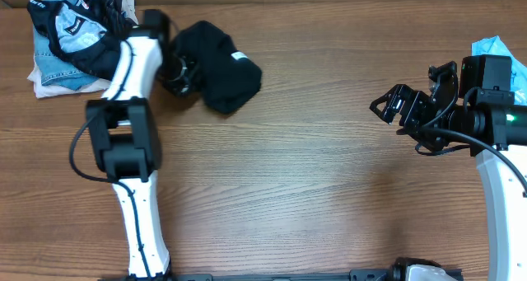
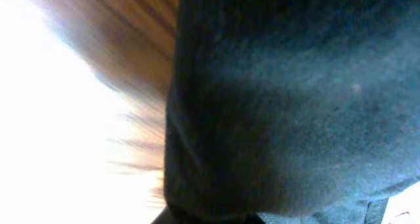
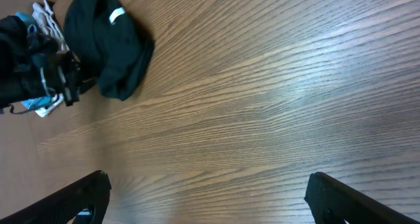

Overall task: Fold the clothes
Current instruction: 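Carry the black bundle with the left gripper toward the upper-left clothes stack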

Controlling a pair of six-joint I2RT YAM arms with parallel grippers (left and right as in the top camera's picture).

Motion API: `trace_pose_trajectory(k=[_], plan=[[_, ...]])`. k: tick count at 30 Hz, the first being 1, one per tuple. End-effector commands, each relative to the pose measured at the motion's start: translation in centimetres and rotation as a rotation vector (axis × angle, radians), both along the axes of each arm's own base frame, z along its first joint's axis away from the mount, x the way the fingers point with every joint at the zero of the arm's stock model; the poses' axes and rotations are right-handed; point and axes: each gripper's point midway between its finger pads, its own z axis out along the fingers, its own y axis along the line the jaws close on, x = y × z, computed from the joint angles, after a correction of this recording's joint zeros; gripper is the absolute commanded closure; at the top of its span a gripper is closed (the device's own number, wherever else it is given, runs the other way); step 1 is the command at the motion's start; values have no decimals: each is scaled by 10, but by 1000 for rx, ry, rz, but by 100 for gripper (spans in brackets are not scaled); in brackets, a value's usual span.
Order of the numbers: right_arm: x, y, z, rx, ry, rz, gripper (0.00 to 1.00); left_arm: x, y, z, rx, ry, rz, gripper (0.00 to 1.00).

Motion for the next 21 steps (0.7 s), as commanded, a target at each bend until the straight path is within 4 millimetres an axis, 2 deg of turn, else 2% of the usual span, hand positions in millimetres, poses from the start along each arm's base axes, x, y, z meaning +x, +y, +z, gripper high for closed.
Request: trace_pose_trajectory(k=[1, 2, 3, 5, 6, 10, 16, 21], plan=[[0, -1, 0, -4, -6, -3, 0, -6, -45, 12, -9, 6, 6, 82], [0, -1, 0, -4, -6, -2, 0, -5, -52, 12, -9, -1, 0, 78], [0, -1, 0, -4, -5, -2, 0, -5, -56, 12, -9, -4, -3, 64], [-1, -1, 0, -3, -3, -2, 0, -4, -65, 12, -12, -13, -6, 25], [-1, -1, 0, -3, -3, -2, 0, -5, -66, 12, -11, -8, 1, 0], [-1, -1, 0, -3, -3, -2, 0, -7, -64, 12, -12, 23, 49, 0], [-1, -1, 0, -3, -3, -2, 0, -2, -50, 9, 32, 18, 84, 0], [-1, -1, 0, -5, -5, 1, 0, 16, -29, 5, 157, -86, 52, 0]])
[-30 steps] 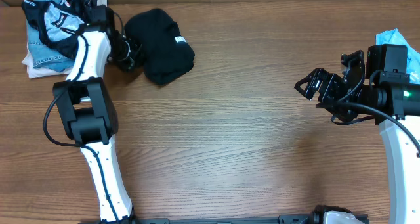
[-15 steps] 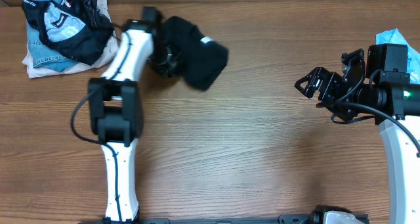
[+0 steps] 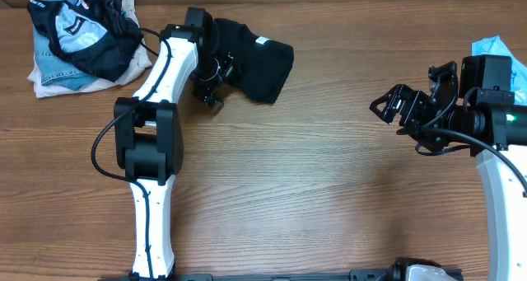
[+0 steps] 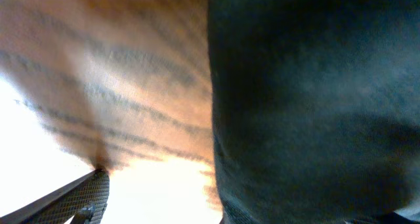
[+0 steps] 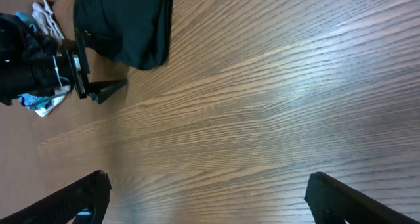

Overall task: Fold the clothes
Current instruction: 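Carry the black bundle with the left gripper toward the upper-left clothes stack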

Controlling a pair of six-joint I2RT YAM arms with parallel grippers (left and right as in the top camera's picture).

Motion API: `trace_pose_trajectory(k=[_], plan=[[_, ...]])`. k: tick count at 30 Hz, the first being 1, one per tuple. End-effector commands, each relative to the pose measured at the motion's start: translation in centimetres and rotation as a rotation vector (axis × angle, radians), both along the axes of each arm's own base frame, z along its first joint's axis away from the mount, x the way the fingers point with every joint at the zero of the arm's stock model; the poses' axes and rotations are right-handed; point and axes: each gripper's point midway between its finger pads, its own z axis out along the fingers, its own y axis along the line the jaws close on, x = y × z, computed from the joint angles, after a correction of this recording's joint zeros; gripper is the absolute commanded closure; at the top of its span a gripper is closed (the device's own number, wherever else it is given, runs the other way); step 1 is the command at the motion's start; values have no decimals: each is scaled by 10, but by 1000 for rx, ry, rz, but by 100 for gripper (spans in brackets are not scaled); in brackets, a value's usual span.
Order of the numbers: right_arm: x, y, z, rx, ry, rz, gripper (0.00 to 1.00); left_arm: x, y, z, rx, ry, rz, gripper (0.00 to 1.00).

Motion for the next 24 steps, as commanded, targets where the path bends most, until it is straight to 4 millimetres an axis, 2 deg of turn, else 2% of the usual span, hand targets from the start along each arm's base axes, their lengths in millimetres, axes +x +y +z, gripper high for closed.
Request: trace_pose_trajectory(k=[1, 5, 10, 18, 24], plan=[[0, -1, 0, -6, -6, 1, 0, 18, 25, 6, 127, -111, -26, 0], [0, -1, 0, -6, -7, 1, 0, 32, 22, 10, 128, -197, -95, 0], [1, -1, 1, -7, -12, 1, 0, 37, 19, 13, 129, -240, -159, 0], [2, -1, 0, -9, -14, 4, 0, 54, 39, 17, 179, -322, -187, 0], [2, -1, 0, -9, -14, 4, 0, 65, 39, 17, 188, -375, -215, 0]])
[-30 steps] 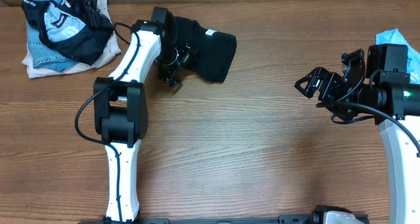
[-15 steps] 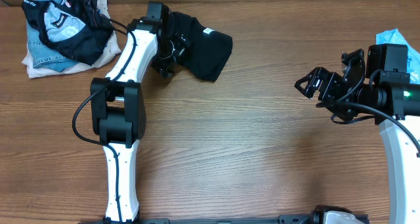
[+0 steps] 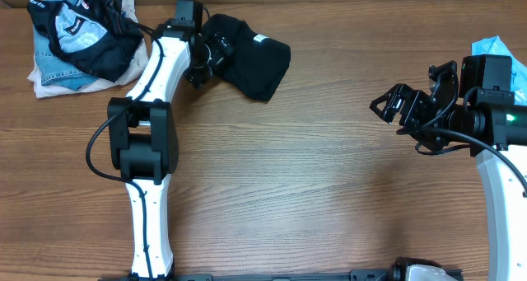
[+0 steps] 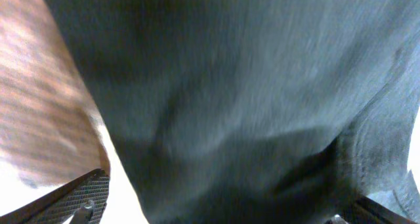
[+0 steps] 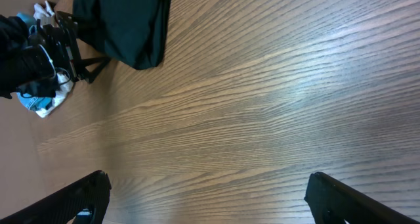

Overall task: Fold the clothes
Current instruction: 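Carry the black bundle with the left gripper toward the upper-left clothes stack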

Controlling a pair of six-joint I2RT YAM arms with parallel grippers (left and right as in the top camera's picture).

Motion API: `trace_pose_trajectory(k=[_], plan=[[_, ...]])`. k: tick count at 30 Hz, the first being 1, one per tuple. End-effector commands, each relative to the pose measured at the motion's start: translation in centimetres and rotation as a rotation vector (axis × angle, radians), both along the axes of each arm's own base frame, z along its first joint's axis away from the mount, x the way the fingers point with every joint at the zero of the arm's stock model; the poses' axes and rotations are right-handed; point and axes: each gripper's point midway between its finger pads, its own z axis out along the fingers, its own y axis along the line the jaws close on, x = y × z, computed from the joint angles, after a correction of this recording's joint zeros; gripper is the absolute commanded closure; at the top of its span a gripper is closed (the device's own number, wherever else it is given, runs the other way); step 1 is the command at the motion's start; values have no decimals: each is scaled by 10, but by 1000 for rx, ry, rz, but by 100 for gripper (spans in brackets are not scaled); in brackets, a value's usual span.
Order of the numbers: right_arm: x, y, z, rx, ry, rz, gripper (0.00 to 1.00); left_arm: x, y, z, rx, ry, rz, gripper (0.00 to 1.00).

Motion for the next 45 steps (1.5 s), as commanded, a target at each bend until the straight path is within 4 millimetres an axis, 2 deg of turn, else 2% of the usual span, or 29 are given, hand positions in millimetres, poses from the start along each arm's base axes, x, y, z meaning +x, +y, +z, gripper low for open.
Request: trace_pose_trajectory(k=[1, 4, 9, 13, 16, 20, 22, 26, 39, 45], plan=[[1, -1, -1, -7, -6, 3, 0, 6, 4, 5, 41, -51, -28, 0], [0, -1, -1, -7, -2, 3, 0, 13, 1, 1, 39, -75, -32, 0], [0, -1, -1, -7, -2, 3, 0, 13, 1, -12, 38, -60, -30, 15], [0, -1, -1, -7, -2, 3, 0, 10, -4, -25, 36, -41, -40, 31], [0, -1, -1, -7, -2, 3, 0, 9, -5, -29, 42, -35, -42, 46], [0, -1, -1, -6, -1, 3, 0, 13, -4, -28, 62, -62, -84, 85], [0, -1, -1, -6, -2, 3, 0, 14, -3, -27, 81, -76, -111, 96], [0, -1, -1, -6, -1, 3, 0, 20, 1, -18, 116, -107, -157, 96], [-3, -1, -3, -4, 14, 3, 0, 55, 64, 61, 394, -245, -188, 96], [-7, 0, -4, -2, 34, 3, 0, 62, 94, 77, 421, -272, -158, 96]])
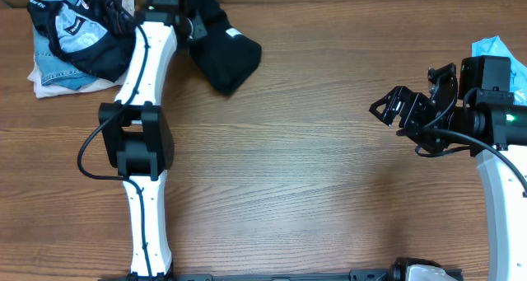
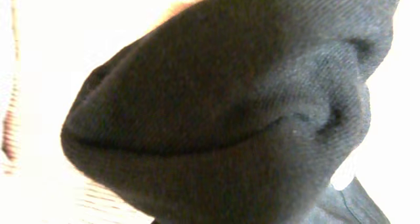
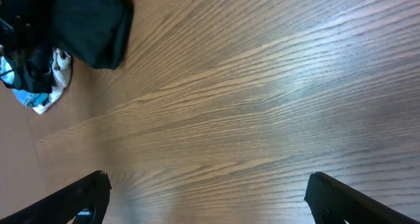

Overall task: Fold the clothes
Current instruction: 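Carry the black bundle with the left gripper toward the upper-left clothes stack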

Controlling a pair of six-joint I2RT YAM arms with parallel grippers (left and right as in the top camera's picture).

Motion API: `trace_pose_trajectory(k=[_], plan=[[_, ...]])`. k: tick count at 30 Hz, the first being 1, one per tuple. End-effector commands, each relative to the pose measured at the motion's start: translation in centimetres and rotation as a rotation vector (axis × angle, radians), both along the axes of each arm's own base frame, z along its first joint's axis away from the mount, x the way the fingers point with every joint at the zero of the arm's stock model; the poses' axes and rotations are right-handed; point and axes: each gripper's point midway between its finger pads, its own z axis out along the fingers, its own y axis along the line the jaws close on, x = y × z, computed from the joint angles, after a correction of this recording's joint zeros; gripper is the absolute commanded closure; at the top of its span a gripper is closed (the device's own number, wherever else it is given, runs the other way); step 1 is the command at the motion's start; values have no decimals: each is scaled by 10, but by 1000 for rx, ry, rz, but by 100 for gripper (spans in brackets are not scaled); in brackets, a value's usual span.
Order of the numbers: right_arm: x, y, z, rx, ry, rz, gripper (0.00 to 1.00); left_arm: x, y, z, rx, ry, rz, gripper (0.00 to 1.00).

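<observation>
A black garment [image 1: 224,57] with a white tag lies bunched at the table's far left-centre. It also shows at the upper left of the right wrist view [image 3: 92,30]. My left gripper [image 1: 190,21] is at the garment's upper left end. Dark cloth [image 2: 216,119] fills the left wrist view and hides the fingers; the gripper appears shut on the garment. My right gripper [image 1: 385,104] hovers far to the right, open, its fingers spread wide over bare wood [image 3: 207,177].
A pile of other clothes [image 1: 70,34], black, blue denim and white, sits in the far left corner beside the left arm. A light blue item [image 1: 496,48] lies at the right edge behind the right arm. The wooden table [image 1: 288,174] stretches between the arms.
My left gripper has moved toward the far edge and slightly left. The black garment has shifted left with it and changed shape. Its fingers no longer show in the wrist view. The right arm is unmoved.
The left gripper was first at the black garment beside the clothes pile. Then the garment lay further right and the gripper's fingers showed open against it. Now the gripper is at the far edge and the garment has come back left with it.
</observation>
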Motion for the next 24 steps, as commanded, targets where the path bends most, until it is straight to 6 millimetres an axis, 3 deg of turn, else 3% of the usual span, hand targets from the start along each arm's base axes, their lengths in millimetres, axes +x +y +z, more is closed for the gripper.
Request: trace_pose_trajectory(k=[1, 7, 18, 24], plan=[[-1, -1, -1, -5, 4, 3, 0, 11, 33, 16, 62, -48, 19, 96], [-3, -1, -2, -4, 12, 2, 0, 17, 67, 32, 85, -88, 45, 96], [-5, 0, -3, 0, 24, -4, 0, 31, 97, 99, 152, -236, 36, 96], [-9, 0, -4, 2, 44, -4, 0, 29, 133, 118, 163, -275, 94, 96]])
